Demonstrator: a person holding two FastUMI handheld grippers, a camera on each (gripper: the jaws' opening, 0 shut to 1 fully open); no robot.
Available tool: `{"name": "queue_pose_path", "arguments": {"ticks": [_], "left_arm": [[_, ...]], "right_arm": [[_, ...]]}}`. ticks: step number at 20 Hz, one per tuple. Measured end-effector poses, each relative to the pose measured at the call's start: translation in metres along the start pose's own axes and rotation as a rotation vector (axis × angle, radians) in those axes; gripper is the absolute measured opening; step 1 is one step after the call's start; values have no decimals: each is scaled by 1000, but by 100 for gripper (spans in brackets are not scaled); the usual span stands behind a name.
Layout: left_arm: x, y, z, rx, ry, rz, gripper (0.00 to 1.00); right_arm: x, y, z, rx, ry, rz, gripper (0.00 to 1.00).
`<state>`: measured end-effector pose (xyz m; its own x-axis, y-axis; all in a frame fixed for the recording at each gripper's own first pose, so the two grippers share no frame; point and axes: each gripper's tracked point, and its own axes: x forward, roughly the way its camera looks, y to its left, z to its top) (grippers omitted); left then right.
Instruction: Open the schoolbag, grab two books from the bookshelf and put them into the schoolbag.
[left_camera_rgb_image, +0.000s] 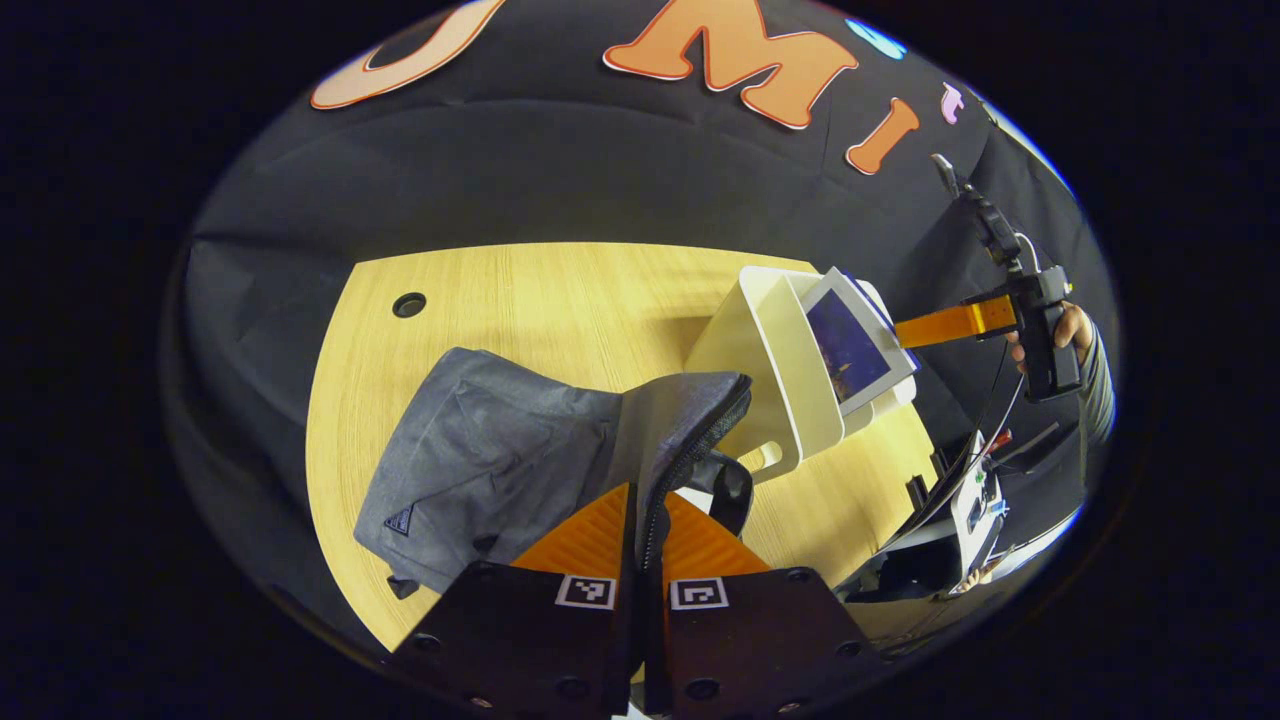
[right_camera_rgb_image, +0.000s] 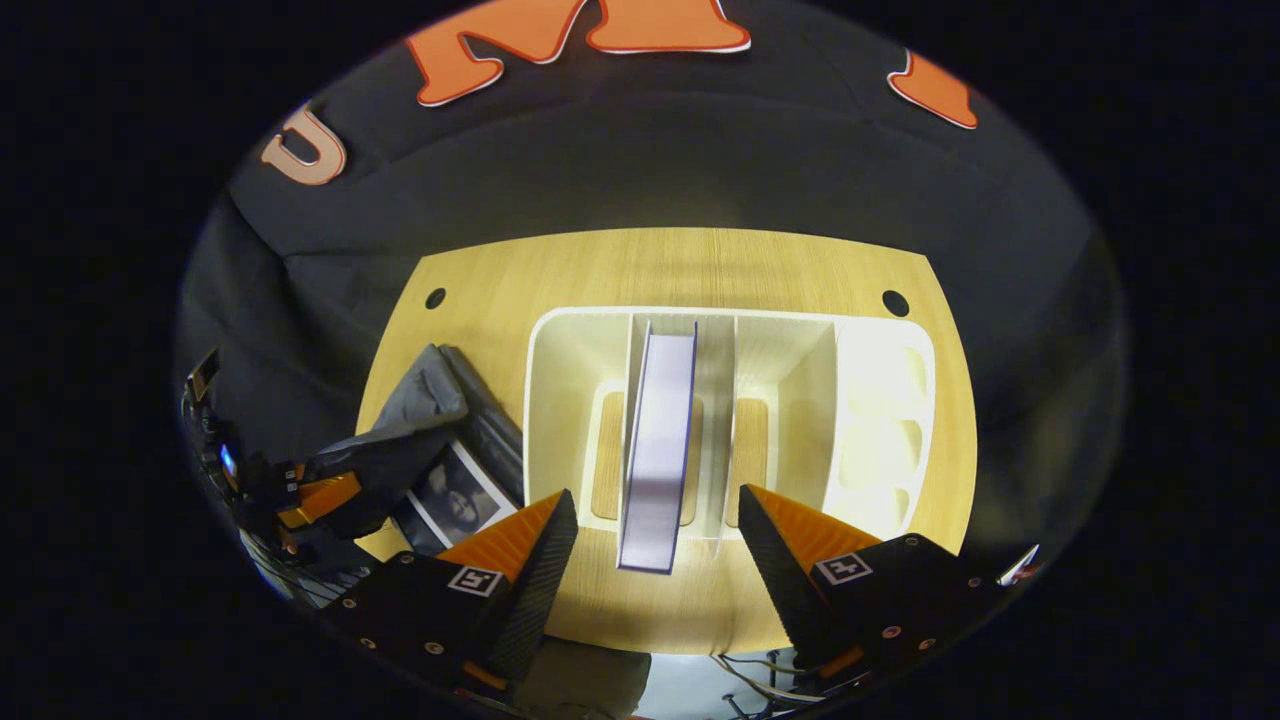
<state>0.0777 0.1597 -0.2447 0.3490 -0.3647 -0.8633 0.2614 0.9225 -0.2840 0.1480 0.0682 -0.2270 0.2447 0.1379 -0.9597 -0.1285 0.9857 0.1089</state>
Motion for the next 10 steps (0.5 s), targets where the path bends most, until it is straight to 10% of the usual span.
{"name": "queue_pose_path", "arguments": {"ticks": [4,10], "left_arm": [[-1,3,-3,-33,-2,25,6],[2,4,-6,-47,7,32,6]], "right_arm": [[35,-7,11,22,50,-37,88],[57,-6,7,76,107,-81,39]]}}
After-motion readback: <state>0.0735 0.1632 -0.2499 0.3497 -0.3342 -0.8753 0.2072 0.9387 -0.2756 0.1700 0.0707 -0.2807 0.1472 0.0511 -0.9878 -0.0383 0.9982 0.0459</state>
